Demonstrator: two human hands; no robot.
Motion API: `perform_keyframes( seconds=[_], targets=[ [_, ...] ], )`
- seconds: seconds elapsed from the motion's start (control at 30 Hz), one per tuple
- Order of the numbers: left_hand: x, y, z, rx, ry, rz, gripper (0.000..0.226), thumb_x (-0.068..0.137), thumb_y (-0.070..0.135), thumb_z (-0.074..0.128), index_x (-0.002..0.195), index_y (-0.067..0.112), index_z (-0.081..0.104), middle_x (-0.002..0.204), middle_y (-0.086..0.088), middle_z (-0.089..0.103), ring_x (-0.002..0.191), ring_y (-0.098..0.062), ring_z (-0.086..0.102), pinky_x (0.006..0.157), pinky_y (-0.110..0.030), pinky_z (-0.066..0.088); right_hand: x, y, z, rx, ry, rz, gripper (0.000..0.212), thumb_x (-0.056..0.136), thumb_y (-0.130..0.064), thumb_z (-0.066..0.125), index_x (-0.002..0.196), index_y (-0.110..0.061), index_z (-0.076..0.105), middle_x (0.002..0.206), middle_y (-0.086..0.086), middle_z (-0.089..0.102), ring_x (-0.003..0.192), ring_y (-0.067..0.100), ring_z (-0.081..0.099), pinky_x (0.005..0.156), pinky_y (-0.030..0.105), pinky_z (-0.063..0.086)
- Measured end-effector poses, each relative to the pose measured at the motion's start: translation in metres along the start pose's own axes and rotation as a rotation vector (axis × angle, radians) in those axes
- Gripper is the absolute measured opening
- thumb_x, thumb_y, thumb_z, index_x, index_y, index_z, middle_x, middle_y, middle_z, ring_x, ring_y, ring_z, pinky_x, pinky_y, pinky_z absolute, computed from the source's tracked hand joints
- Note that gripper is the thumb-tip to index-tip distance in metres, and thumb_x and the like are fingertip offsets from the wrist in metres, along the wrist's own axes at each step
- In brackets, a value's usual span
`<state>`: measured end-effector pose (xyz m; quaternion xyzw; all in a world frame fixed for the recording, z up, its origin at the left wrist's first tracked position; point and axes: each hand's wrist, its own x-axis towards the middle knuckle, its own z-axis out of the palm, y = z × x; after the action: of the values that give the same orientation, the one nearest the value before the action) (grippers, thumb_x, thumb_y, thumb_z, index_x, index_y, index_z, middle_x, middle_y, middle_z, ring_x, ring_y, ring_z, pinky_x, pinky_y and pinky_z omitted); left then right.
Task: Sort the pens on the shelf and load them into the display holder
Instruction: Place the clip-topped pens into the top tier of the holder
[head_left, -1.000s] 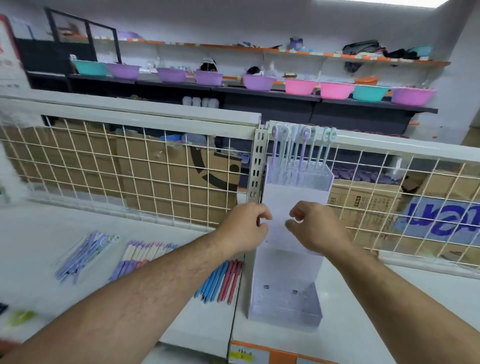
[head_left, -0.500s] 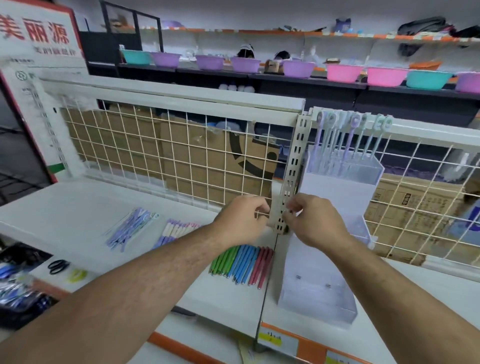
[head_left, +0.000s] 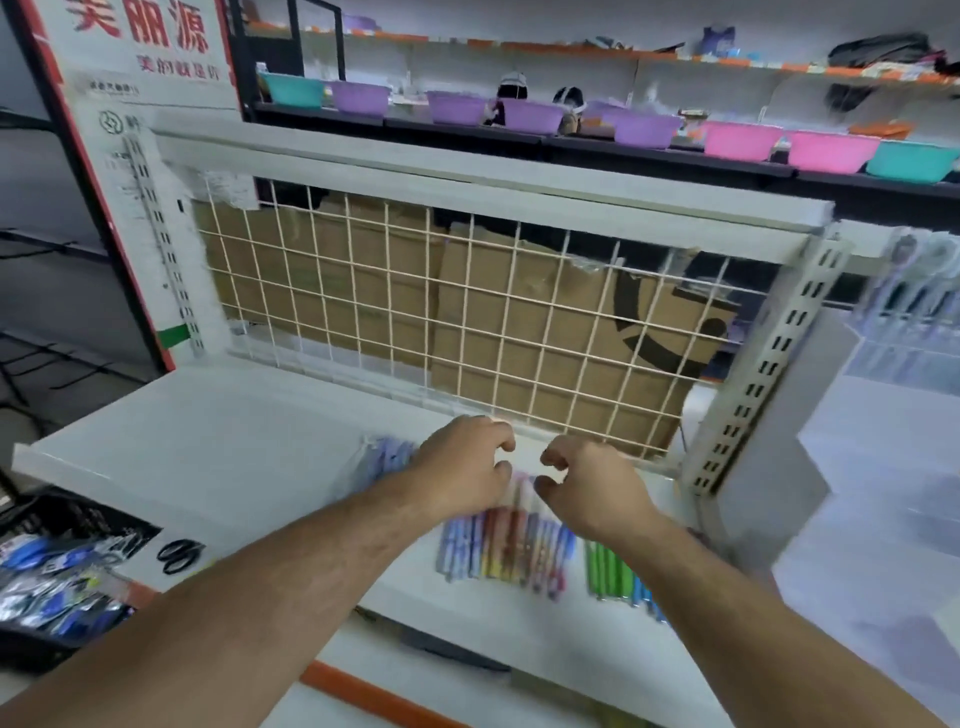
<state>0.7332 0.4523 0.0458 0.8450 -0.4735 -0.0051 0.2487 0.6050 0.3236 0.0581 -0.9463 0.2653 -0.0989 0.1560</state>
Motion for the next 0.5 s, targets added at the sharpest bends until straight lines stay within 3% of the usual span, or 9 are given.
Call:
perform_keyframes(
  seconds=[0.13, 0.3, 0.37, 0.5],
  targets=[
    [-0.013, -0.074, -0.017, 0.033, -0.044, -0.069, 0.026, 0.09, 0.029, 0.055, 0.114, 0.025, 0.064, 0.117, 0.005, 0.061, 0.112, -0.018, 0.053, 0.093, -0.035, 0.047, 0.016, -0.053, 0.038, 0.038, -0.046, 0.028, 0.028, 0.088, -0.037, 0.063, 0.115, -0.029, 0.066, 0.118, -0.003, 0.068, 0.107, 0.024, 0.063, 0.086, 0.032, 0.052],
    [-0.026, -0.142, -0.028, 0.114, -0.015, -0.191, 0.007, 0.091, 0.03, 0.054, 0.088, 0.024, 0.058, 0.092, 0.002, 0.06, 0.093, -0.023, 0.059, 0.073, -0.031, 0.047, 0.032, -0.096, 0.07, 0.072, -0.1, 0.025, 0.03, 0.088, -0.038, 0.062, 0.117, -0.029, 0.065, 0.117, -0.005, 0.067, 0.105, 0.02, 0.062, 0.083, 0.03, 0.051],
    [-0.028, -0.163, -0.027, 0.111, -0.026, -0.258, 0.011, 0.091, 0.034, 0.054, 0.092, 0.023, 0.057, 0.096, 0.0, 0.062, 0.094, -0.025, 0.061, 0.074, -0.032, 0.047, 0.037, -0.105, 0.077, 0.078, -0.112, 0.026, 0.032, 0.09, -0.039, 0.062, 0.12, -0.028, 0.065, 0.119, -0.006, 0.067, 0.105, 0.018, 0.062, 0.085, 0.03, 0.052],
    [-0.028, -0.187, -0.019, 0.09, -0.105, -0.374, 0.041, 0.09, 0.049, 0.056, 0.115, 0.017, 0.058, 0.112, -0.005, 0.064, 0.105, -0.026, 0.06, 0.082, -0.032, 0.047, 0.045, -0.116, 0.087, 0.076, -0.123, 0.042, 0.03, 0.091, -0.04, 0.062, 0.118, -0.03, 0.065, 0.117, -0.009, 0.066, 0.103, 0.017, 0.063, 0.085, 0.031, 0.052]
  ],
)
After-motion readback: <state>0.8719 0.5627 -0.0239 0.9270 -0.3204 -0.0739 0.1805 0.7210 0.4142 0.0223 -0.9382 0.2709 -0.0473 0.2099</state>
